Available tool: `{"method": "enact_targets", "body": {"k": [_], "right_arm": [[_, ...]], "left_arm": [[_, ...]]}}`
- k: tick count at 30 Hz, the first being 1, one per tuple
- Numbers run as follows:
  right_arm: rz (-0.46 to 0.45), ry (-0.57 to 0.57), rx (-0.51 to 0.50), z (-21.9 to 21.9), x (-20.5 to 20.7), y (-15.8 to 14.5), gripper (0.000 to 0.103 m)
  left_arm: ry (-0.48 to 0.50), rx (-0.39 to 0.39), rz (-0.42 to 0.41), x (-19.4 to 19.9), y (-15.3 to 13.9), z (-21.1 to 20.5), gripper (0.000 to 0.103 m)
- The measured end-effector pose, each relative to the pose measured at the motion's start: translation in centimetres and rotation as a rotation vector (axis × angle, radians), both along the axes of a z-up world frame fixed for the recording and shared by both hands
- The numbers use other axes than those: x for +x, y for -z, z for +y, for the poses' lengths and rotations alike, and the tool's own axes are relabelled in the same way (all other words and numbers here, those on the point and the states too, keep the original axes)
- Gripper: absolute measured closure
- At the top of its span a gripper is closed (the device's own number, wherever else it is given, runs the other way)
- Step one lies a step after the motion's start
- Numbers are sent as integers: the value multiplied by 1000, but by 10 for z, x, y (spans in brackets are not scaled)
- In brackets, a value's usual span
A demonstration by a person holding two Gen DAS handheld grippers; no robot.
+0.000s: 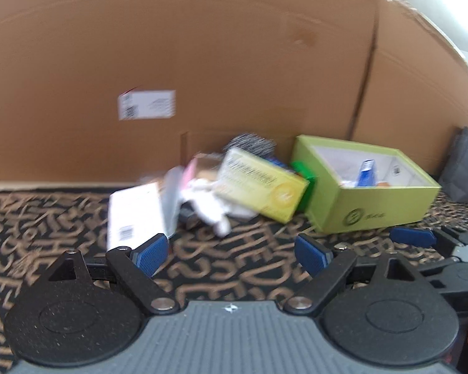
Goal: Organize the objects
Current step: 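Grasp the white-orange box with the left gripper while the right tool approaches the pile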
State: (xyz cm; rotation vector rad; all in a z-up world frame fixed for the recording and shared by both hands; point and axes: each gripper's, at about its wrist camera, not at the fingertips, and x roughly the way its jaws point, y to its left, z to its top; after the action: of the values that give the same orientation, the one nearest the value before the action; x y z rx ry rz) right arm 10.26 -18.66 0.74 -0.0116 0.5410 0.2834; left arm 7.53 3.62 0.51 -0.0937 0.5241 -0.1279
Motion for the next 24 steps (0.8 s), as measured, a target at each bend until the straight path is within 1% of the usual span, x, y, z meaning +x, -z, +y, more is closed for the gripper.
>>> {"method": "enact_targets", "body": {"k": [4, 8, 12, 15, 17, 18, 19, 20, 21, 22, 24], "right_arm": [[48, -57, 5, 19, 1, 19, 0], [47, -85, -14, 34, 4, 24, 0], [39, -95, -18, 44, 9, 24, 0], [51, -94, -7, 47, 15, 26, 0], [57, -92, -5, 49, 17, 28, 0], [63, -92, -7, 50, 18, 29, 0], [68, -94, -10, 51, 19, 30, 0], [71, -94, -14, 52, 20, 32, 0], [72, -93, -17, 53, 20, 32, 0], [75, -94, -19, 55, 21, 33, 0], [74, -102, -22, 59, 23, 33, 0]], "left_arm": [[-57, -8, 43, 3, 15, 28, 12], [-138, -24, 70, 19, 26, 53, 12], [-177, -31, 90, 48, 34, 67, 12], [-188, -48, 113, 73, 43, 71, 12], [-197, -45, 140, 87, 51, 72, 12], [-192, -44, 153, 92, 54, 73, 13], [-178, -43, 164, 96, 57, 74, 19], [-166, -22, 158, 96, 59, 74, 32], [-164, 17, 144, 94, 59, 74, 32], [-161, 35, 147, 91, 59, 75, 33], [-160, 15, 148, 81, 57, 85, 33]]}}
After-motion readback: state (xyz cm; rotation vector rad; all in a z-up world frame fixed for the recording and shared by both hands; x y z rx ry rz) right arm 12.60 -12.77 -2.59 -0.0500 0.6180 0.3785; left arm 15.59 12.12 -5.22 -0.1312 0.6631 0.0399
